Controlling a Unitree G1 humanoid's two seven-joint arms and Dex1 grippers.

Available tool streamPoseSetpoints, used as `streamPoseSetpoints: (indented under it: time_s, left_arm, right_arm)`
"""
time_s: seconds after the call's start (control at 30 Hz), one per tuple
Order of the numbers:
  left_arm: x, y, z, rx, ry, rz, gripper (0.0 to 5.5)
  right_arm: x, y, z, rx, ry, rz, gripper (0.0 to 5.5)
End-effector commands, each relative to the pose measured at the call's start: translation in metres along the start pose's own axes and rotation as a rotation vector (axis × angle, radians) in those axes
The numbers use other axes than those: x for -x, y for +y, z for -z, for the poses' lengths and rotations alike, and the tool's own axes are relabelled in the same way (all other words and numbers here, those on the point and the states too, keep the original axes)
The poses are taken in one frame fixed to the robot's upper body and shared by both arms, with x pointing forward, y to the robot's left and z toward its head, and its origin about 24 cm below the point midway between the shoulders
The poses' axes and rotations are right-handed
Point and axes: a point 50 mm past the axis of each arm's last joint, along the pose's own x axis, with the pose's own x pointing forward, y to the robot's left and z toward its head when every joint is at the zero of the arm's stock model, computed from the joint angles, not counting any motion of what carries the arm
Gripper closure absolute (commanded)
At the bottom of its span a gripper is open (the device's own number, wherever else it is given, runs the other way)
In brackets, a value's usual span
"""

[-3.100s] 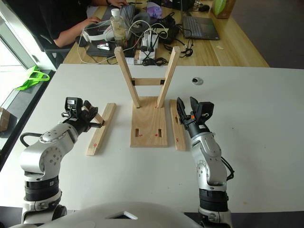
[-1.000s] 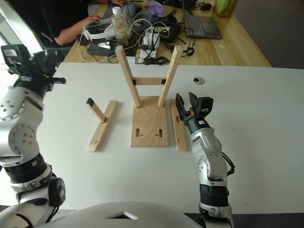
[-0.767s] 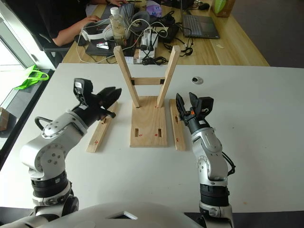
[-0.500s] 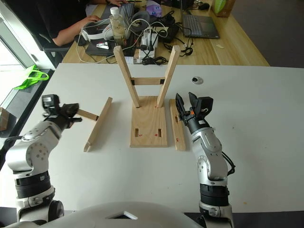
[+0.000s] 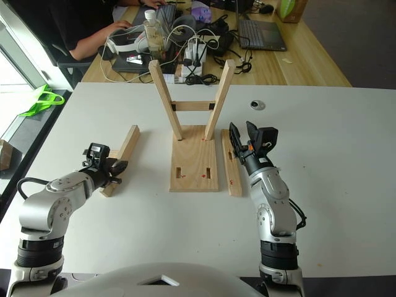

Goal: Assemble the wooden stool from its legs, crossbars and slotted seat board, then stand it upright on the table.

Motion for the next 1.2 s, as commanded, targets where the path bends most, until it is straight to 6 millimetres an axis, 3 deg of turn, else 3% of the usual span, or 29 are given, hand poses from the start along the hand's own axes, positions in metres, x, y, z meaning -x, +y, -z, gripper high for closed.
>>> streamPoseSetpoints:
  time_s: [0.03, 0.13, 0.4, 0.63, 0.73, 0.8, 0.87, 0.97, 1.07, 1.2]
  left_arm:
    - [-0.002, 0.006, 0.005, -0.038, 0.03, -0.072, 3.63]
    - [0.0, 0.004, 0.0, -0.027, 0.002, -0.058, 3.63]
    - [-0.001, 0.009, 0.027, 0.04, 0.094, -0.012, 3.63]
    - [0.0, 0.014, 0.032, 0.136, 0.054, 0.004, 4.47]
    - [0.001, 0.013, 0.025, 0.101, -0.019, 0.015, 4.49]
    - [0.003, 0.013, 0.017, 0.01, -0.068, -0.007, 4.49]
    - [0.004, 0.02, 0.003, -0.195, -0.141, -0.13, 4.49]
    - [0.011, 0.037, -0.034, -0.518, -0.308, -0.43, 4.49]
    - [0.025, 0.042, -0.063, -0.816, -0.493, -0.699, 4.49]
    - [0.052, 0.026, -0.097, -1.105, -0.804, -0.983, 4.49]
  right_arm:
    - [0.001, -0.001, 0.0, 0.001, 0.007, 0.008, 2.96]
    - [0.001, -0.001, -0.001, 0.002, 0.009, 0.008, 2.96]
    - [0.002, -0.001, -0.001, 0.003, 0.011, 0.011, 2.96]
    - [0.001, -0.001, -0.002, 0.003, 0.009, 0.01, 2.96]
    - [0.0, -0.001, -0.003, 0.004, 0.006, 0.009, 2.96]
    - [0.0, -0.002, -0.004, 0.005, 0.003, 0.01, 2.96]
    - [-0.002, -0.004, -0.006, 0.002, -0.004, 0.011, 2.96]
    - [-0.008, -0.006, -0.016, -0.085, -0.041, -0.011, 2.96]
    - [-0.01, 0.002, -0.033, -0.289, -0.106, -0.142, 2.78]
    - [-0.005, 0.028, -0.059, -0.652, -0.143, -0.394, 2.21]
